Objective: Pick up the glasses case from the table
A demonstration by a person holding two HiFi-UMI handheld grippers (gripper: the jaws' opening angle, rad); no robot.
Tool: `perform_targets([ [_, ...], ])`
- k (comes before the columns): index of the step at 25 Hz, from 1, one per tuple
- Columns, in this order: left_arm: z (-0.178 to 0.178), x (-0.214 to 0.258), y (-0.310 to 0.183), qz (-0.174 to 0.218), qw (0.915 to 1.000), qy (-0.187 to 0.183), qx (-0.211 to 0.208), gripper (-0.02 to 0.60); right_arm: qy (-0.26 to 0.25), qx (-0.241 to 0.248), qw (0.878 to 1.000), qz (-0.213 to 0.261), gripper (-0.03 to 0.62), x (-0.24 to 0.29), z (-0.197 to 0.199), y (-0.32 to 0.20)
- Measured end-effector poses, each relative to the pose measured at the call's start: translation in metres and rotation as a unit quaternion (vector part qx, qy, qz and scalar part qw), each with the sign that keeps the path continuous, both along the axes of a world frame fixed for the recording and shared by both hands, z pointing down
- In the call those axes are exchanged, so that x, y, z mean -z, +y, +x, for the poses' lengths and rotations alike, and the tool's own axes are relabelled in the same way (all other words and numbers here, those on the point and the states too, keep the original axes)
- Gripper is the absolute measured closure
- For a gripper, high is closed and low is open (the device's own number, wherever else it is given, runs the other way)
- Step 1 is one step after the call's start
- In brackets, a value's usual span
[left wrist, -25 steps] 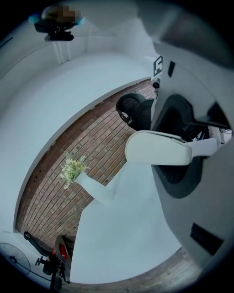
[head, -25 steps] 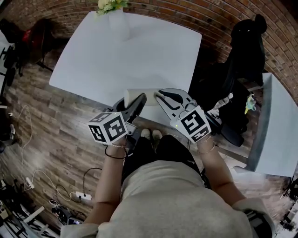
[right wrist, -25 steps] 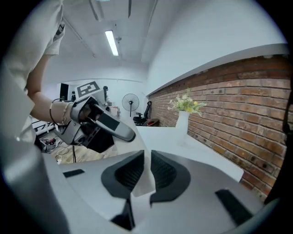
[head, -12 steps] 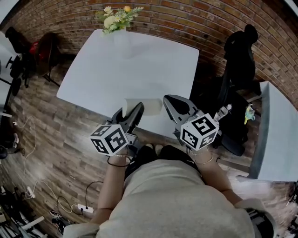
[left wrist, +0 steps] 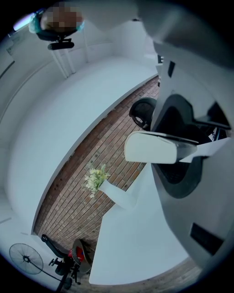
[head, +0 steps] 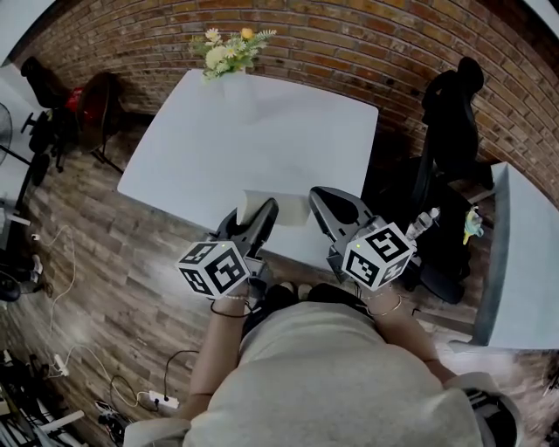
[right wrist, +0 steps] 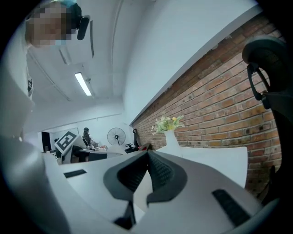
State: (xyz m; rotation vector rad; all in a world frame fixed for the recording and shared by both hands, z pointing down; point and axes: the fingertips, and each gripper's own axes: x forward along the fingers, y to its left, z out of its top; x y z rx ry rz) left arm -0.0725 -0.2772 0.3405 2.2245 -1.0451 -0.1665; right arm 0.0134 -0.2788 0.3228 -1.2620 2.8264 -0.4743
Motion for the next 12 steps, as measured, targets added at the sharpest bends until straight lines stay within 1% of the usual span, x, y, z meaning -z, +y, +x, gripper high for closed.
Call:
perform_targets([
  [4,0.003,0.000,-0.001,0.004,1.0000,-0.004,0.001,0.428,0.000,0.010,1.000,0.000,0.595,-0.002,-0.002,0.003],
  [6,0.004,0.000,-0.002,0.006,1.0000,-0.004,0.003,0.428,0.007,0.011,1.000,0.000,0.595,-0.003,-0.003,0.003],
  [9,0.005,0.000,-0.002,0.005,1.0000,-0.003,0.005,0.428,0.028,0.002,1.000,-0.003,0.595,-0.006,-0.001,0.002],
  [12,0.004,-0.001,-0.002,0.006,0.9999,-0.007,0.004,0.428,0.032,-0.007,0.999,-0.015,0.595,-0.010,0.002,0.002],
])
